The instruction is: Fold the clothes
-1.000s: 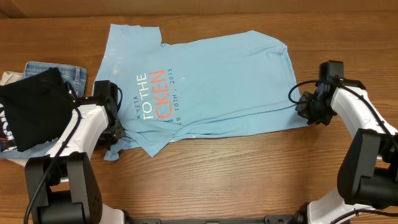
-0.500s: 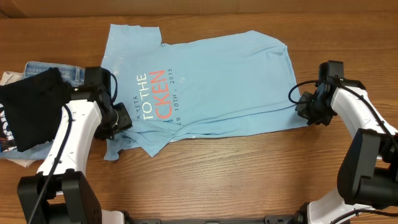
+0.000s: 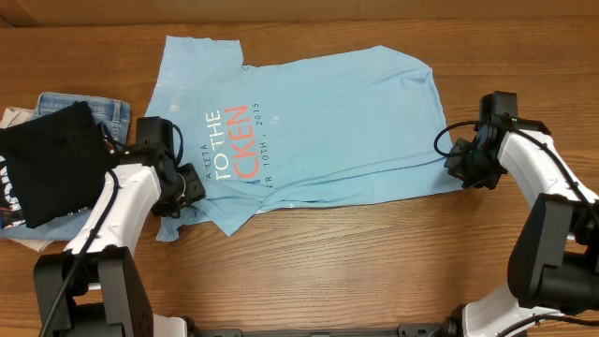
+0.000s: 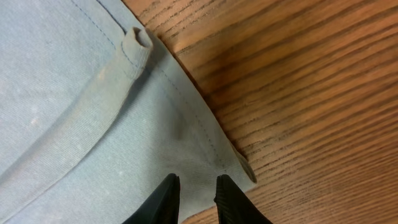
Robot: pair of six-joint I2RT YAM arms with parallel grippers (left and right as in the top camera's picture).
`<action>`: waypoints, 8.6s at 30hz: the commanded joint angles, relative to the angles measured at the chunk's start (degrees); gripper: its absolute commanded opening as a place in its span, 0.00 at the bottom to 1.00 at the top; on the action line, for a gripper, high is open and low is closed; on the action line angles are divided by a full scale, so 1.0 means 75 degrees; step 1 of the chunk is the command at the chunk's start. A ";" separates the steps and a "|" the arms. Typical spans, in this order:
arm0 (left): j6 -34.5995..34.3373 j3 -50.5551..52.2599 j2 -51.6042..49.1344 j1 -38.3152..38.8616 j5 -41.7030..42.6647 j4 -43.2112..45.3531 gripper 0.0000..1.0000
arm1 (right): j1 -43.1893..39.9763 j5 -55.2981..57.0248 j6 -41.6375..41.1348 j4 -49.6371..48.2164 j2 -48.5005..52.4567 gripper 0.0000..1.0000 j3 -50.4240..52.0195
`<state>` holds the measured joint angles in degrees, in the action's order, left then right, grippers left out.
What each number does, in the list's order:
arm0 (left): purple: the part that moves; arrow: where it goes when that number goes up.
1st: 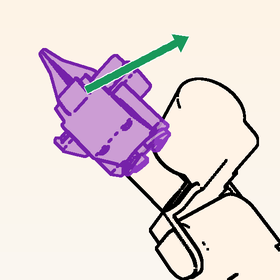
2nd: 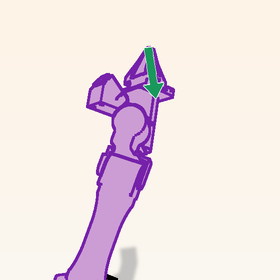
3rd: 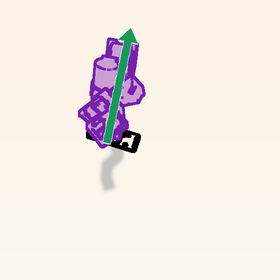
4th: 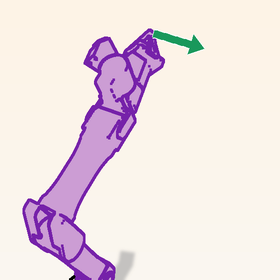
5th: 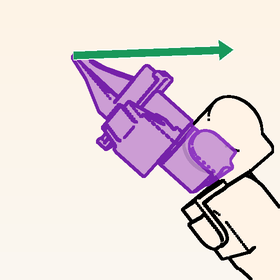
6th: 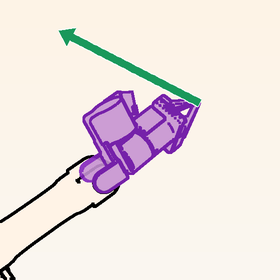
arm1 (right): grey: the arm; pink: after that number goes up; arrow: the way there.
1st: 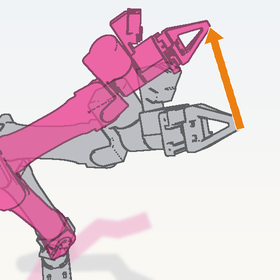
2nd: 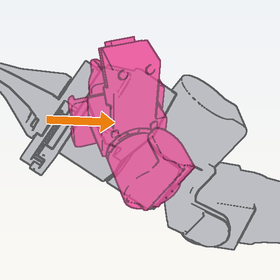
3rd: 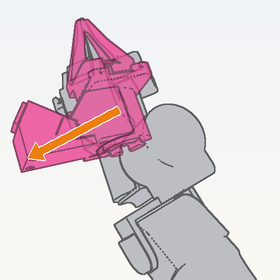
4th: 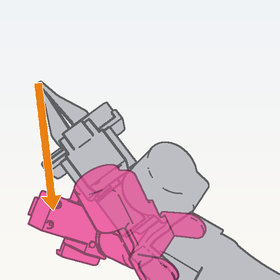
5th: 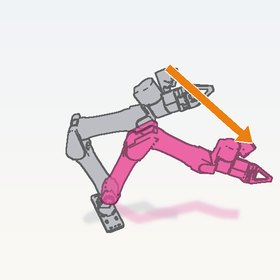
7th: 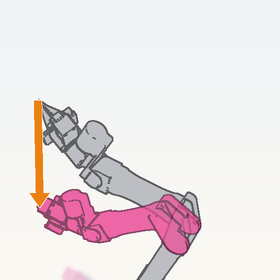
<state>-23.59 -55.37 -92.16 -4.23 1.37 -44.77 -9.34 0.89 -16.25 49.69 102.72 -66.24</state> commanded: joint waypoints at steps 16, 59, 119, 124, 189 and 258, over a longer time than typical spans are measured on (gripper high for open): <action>0.0621 -0.1332 0.0306 -0.0035 0.2594 0.0452 0.04 | -0.0006 0.0032 -0.0009 -0.0035 -0.0006 0.24 0.0038; 0.0236 -0.1687 -0.0612 -0.0032 0.1932 0.1830 0.08 | -0.0006 -0.0536 -0.0236 -0.1804 0.0239 0.31 -0.0213; -0.0892 -0.1673 -0.0953 -0.0041 -0.0691 0.1626 0.10 | -0.0221 -0.0490 -0.1416 -0.3276 0.0629 0.05 -0.0227; -0.0918 -0.1673 -0.0965 -0.0041 -0.0697 0.2049 0.10 | -0.0221 -0.0382 -0.1416 -0.3212 0.0629 0.04 -0.0227; -0.0026 -0.1093 -0.0912 0.0131 -0.0434 -0.1699 0.38 | -0.0213 0.0064 -0.0973 0.0047 0.0629 0.24 -0.0213; 0.0073 0.0452 0.1075 -0.1282 -0.0280 -0.1652 0.39 | -0.1422 0.2334 -0.3608 0.1988 -0.1393 0.05 0.1530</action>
<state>-25.74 -51.09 -85.25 -14.00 -5.58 -57.10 -19.53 16.93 -42.50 64.60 93.25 -54.87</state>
